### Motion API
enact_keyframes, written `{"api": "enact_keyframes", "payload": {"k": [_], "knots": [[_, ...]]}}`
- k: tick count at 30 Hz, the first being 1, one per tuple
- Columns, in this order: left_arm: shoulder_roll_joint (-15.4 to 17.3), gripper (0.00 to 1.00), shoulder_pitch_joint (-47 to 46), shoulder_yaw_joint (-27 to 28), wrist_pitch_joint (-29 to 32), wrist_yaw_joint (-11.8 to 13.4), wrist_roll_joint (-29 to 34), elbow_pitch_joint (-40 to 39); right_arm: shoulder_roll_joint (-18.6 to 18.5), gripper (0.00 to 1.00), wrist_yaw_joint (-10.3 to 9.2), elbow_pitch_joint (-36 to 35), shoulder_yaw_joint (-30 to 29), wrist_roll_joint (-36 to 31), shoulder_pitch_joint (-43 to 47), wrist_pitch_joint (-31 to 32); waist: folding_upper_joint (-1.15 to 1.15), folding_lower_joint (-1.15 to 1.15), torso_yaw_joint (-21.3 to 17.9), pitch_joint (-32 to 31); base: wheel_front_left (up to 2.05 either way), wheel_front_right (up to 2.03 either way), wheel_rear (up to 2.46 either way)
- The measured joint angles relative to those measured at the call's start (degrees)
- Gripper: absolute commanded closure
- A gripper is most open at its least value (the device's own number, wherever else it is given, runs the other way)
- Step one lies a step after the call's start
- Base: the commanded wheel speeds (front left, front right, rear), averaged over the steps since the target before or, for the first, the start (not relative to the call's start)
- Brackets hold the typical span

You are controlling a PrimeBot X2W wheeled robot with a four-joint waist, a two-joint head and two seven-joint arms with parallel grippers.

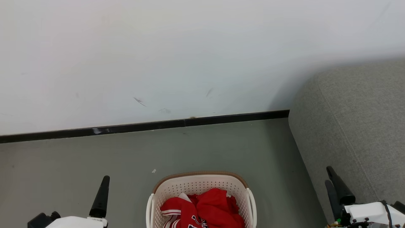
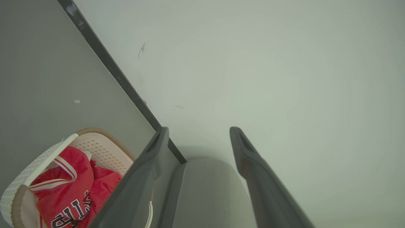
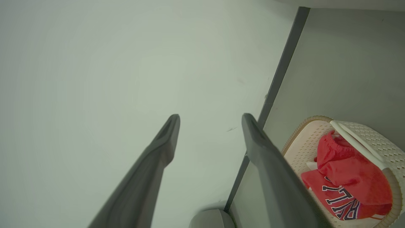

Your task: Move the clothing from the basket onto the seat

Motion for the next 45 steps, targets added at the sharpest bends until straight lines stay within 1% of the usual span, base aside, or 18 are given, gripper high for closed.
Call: {"api": "enact_keyframes", "payload": {"k": [10,13,18,20,24,28,34,40,45], "knots": [[1.04,0.0,-0.54,-2.18,-2.25,1.48,12.2,-2.91,-0.1,0.0,0.0,-1.64,0.14,-9.76,0.02,-2.13,0.0,0.52,0.29,-0.58,0.0,0.0,0.0],[1.26,0.0,-1.04,-3.31,-2.72,1.88,16.01,-3.49,-0.1,0.0,0.0,-2.23,0.53,-12.81,0.09,-2.75,0.0,0.63,0.37,-0.8,0.0,0.0,0.0],[1.68,0.0,-1.06,-5.1,-3.92,3.26,22.28,-4.24,-0.1,0.0,0.0,-2.77,1.33,-18.3,0.21,-3.88,0.0,0.74,0.47,-1.14,0.0,0.0,0.0],[1.7,0.0,-1.06,-5.45,-3.96,3.68,23.23,-4.32,-0.1,0.0,0.0,-2.87,1.44,-19.5,0.21,-4.01,0.0,0.74,0.48,-1.2,0.0,0.0,0.0],[1.7,0.0,-1.04,-6.77,-4.85,5.03,27.47,-4.46,-0.1,0.0,0.0,-3.21,1.93,-23.99,0.26,-4.72,0.0,0.74,0.52,-1.37,0.0,0.0,0.0],[1.77,0.0,-1.02,-7.79,-5.69,6.42,31.39,-4.48,-0.1,0.0,0.02,-3.44,2.52,-28.25,0.37,-5.55,0.0,0.61,0.58,-1.45,0.0,0.0,0.0],[1.8,0.0,-0.9,-9.15,-6.98,8.56,36.93,-4.48,-0.09,0.0,0.04,-3.88,3.15,-34.76,1.56,-6.78,0.0,0.31,0.7,-1.4,0.0,0.0,0.0],[1.81,0.0,-0.75,-10.35,-8.04,10.15,41.8,-4.52,-0.09,0.0,0.04,-4.36,3.05,-41.12,1.57,-8.02,0.0,0.03,0.75,-1.22,0.0,0.0,0.0],[1.81,0.0,-0.7,-11.16,-9.13,11.95,46.28,-4.78,-0.09,0.0,0.04,-4.59,3.09,-46.0,1.58,-8.9,0.0,-0.11,0.78,-1.05,0.0,0.0,0.0]]}}
